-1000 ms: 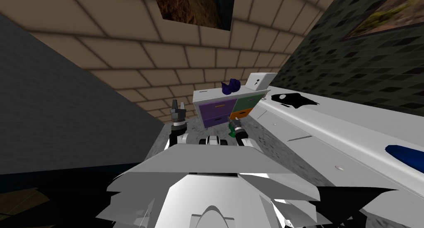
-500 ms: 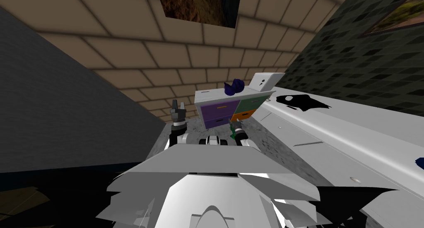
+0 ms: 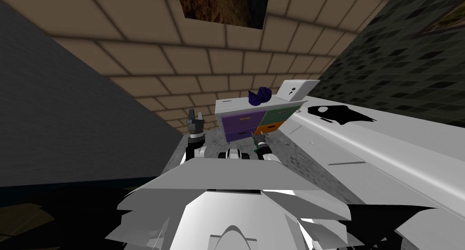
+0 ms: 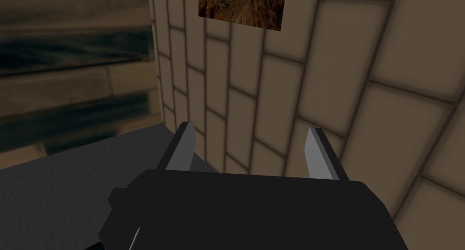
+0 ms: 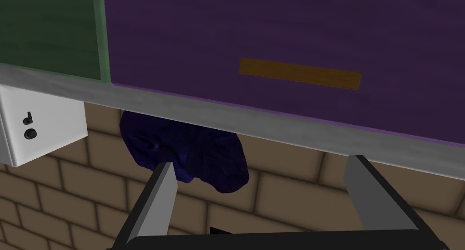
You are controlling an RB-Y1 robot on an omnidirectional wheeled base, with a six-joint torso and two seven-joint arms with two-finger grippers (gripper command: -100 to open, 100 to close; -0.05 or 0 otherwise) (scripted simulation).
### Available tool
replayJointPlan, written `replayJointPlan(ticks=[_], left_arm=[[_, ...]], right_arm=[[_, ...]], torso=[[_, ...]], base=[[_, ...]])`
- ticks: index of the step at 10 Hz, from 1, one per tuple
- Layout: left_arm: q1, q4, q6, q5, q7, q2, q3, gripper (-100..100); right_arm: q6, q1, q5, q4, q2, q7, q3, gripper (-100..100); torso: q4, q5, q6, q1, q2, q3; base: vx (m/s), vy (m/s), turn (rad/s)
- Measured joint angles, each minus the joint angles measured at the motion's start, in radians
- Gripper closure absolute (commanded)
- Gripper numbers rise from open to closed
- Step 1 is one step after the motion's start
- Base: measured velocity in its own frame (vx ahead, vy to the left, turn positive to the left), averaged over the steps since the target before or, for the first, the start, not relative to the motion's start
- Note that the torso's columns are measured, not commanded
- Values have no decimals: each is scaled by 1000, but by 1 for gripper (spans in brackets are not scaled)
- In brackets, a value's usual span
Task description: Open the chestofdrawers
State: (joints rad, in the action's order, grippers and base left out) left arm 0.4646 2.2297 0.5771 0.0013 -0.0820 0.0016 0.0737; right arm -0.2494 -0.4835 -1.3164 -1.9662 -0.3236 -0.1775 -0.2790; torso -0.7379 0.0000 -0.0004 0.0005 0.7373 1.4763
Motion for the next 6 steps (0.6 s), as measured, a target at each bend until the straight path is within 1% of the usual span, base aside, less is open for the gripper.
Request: replayJointPlan(ticks=[1,2,3,4,5,6], left_arm=[[0,0,0,0,0,0,0,0],[0,0,0,0,0,0,0,0],[0,0,0,0,0,0,0,0],[0,0,0,0,0,0,0,0],[0,0,0,0,0,0,0,0],[0,0,0,0,0,0,0,0]], right_arm=[[-19,4,-17,11,-8,-6,-4,-100],[-20,2,-45,16,-5,-2,-2,-100],[-18,1,-64,18,-2,3,0,-100],[-29,-4,-114,38,-4,18,-3,-100],[-46,-2,-140,47,-11,15,-9,-100],[-69,0,-178,69,-24,15,-16,-100]], torso=[[0,0,1,0,0,0],[0,0,1,-1,2,-1],[-1,0,0,-2,3,-2],[0,0,0,-1,1,0],[0,0,0,0,-1,1],[1,0,0,2,-2,1]], base=[[38,14,-17],[9,-1,-11],[48,12,89],[61,22,64],[94,51,118],[79,46,55]])
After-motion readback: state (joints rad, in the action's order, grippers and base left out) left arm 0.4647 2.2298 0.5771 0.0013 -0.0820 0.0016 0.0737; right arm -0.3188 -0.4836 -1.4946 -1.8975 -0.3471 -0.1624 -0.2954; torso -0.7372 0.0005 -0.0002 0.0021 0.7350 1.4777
